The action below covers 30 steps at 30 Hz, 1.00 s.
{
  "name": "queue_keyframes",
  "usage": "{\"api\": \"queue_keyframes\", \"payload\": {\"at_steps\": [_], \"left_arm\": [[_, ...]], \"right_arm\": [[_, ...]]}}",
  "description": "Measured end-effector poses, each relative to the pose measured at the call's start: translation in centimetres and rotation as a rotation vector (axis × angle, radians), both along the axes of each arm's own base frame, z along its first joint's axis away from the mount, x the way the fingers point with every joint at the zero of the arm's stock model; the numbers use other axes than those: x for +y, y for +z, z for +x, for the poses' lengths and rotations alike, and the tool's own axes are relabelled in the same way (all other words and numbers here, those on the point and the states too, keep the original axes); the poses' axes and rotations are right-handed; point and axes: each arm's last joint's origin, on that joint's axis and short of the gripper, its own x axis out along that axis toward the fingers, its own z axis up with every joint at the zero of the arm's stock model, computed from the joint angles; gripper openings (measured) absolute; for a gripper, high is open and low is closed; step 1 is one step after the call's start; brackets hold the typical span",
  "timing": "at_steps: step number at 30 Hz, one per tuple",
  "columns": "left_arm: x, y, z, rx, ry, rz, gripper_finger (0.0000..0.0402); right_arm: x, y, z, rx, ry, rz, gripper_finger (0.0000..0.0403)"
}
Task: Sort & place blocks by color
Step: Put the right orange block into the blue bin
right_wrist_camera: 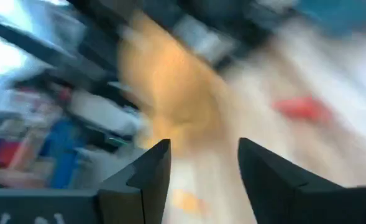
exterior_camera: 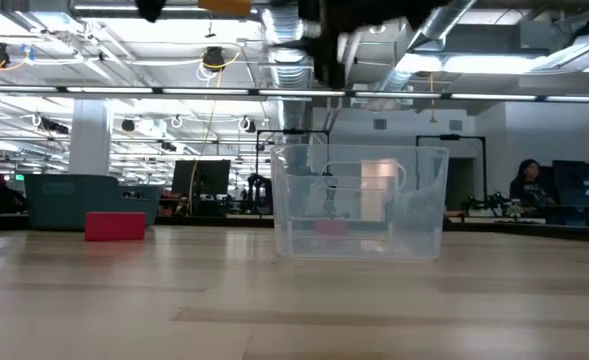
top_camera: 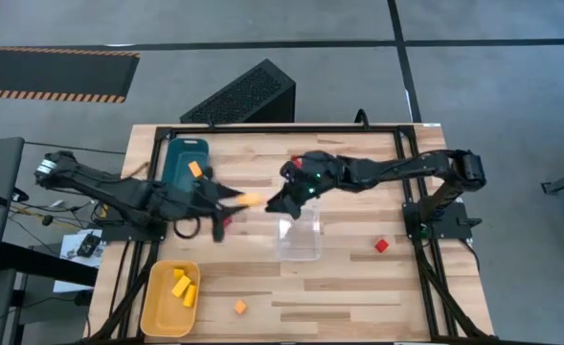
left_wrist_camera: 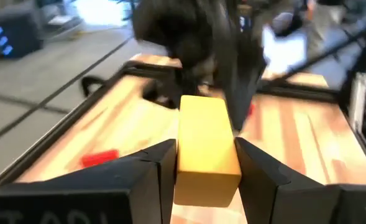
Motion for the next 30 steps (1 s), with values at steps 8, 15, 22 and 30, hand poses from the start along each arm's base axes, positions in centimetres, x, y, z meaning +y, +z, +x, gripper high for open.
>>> {"api": "queue_keyframes", "payload": {"at_steps": [8, 15, 22, 30], "left_arm": [[3.1, 0.4, -4.4, 0.019, 0.353, -0.103, 0.0108], [5.6, -1.2, -6.3, 0.115, 0.644, -0.153, 0.0109], [8.6, -4.2, -6.9, 0.152, 0.924, -0.247, 0.0109], [12.4, -7.6, -8.8, 0.267, 1.203, -0.403, 0.0109]], "right_arm": [[-6.4, 0.3, -0.8, -0.047, -0.073, 0.004, 0.0201], [-9.7, 0.7, -1.8, -0.099, 0.012, 0.032, 0.0201], [-12.6, 1.0, -2.9, -0.145, 0.004, 0.001, 0.0199], [-14.5, 1.0, -3.7, -0.164, -0.017, -0.062, 0.0198]]}}
